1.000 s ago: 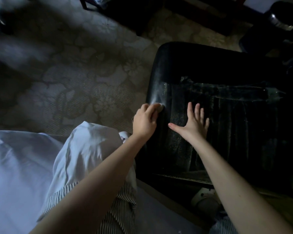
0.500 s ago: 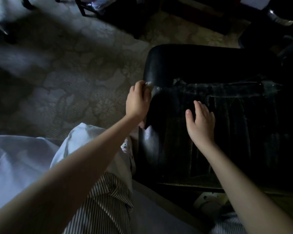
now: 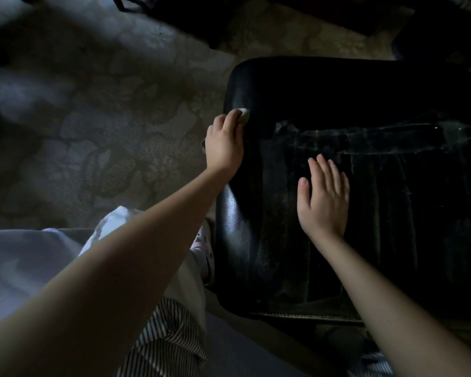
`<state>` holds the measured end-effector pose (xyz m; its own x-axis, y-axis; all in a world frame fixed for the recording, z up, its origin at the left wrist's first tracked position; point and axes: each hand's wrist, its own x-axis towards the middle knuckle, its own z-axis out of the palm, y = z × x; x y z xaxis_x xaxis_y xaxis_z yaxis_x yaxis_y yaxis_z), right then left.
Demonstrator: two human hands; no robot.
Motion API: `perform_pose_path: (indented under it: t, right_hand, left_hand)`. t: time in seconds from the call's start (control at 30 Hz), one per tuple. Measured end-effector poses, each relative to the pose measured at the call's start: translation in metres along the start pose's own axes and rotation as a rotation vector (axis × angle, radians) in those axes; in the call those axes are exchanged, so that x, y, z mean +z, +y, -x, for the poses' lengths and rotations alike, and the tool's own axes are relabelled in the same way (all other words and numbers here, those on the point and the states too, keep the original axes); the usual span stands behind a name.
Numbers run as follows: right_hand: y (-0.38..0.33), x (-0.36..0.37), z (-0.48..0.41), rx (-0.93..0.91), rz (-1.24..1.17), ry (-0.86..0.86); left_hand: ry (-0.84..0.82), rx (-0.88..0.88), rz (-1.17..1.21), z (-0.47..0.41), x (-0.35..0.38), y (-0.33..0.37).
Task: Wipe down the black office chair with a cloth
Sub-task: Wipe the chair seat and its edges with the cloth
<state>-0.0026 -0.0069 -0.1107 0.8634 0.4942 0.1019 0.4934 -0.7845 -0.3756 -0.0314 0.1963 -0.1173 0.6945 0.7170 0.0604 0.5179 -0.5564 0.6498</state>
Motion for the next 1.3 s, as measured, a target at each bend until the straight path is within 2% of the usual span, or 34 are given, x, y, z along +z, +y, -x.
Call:
perform_pose_path:
  t: [0.23, 0.5, 0.6, 0.7, 0.8, 0.9, 0.97, 1.1, 1.17, 1.3]
  right_hand:
    - [-0.001, 0.003, 0.001, -0.001, 0.029, 0.031]
    - [0.000, 0.003, 0.000, -0.017, 0.026, 0.052]
    - [0.002, 0.004, 0.000, -0.024, 0.006, 0.072]
    - [0.004, 0.006, -0.001, -0.026, -0.024, 0.091]
    - [0.005, 0.006, -0.002, -0.029, -0.043, 0.100]
    - [0.005, 0.006, -0.003, -0.033, -0.037, 0.085]
    - [0.004, 0.006, -0.003, -0.028, -0.026, 0.089]
    - [0.000, 0.007, -0.004, 0.009, -0.035, 0.070]
    - [-0.001, 0.008, -0.006, 0.027, -0.040, 0.064]
    - [-0.005, 0.013, -0.011, 0.042, -0.031, 0.120]
  left_hand:
    - [-0.049, 0.141, -0.038, 0.047, -0.010, -0.002]
    - [-0.075, 0.211, -0.112, 0.114, -0.014, 0.013]
    - [-0.118, 0.280, -0.098, 0.137, -0.019, 0.017]
    - [-0.229, 0.385, -0.087, 0.145, -0.028, 0.018]
    - [-0.333, 0.377, 0.071, 0.124, -0.040, 0.022]
    - [-0.165, 0.223, 0.134, 0.071, -0.048, 0.037]
    - [-0.075, 0.150, 0.088, 0.028, -0.047, 0.043]
    - [-0.111, 0.152, -0.113, -0.037, -0.023, 0.046]
    - [-0.158, 0.140, -0.203, -0.046, -0.004, 0.046]
    - [-0.116, 0.214, -0.289, -0.036, 0.016, 0.042]
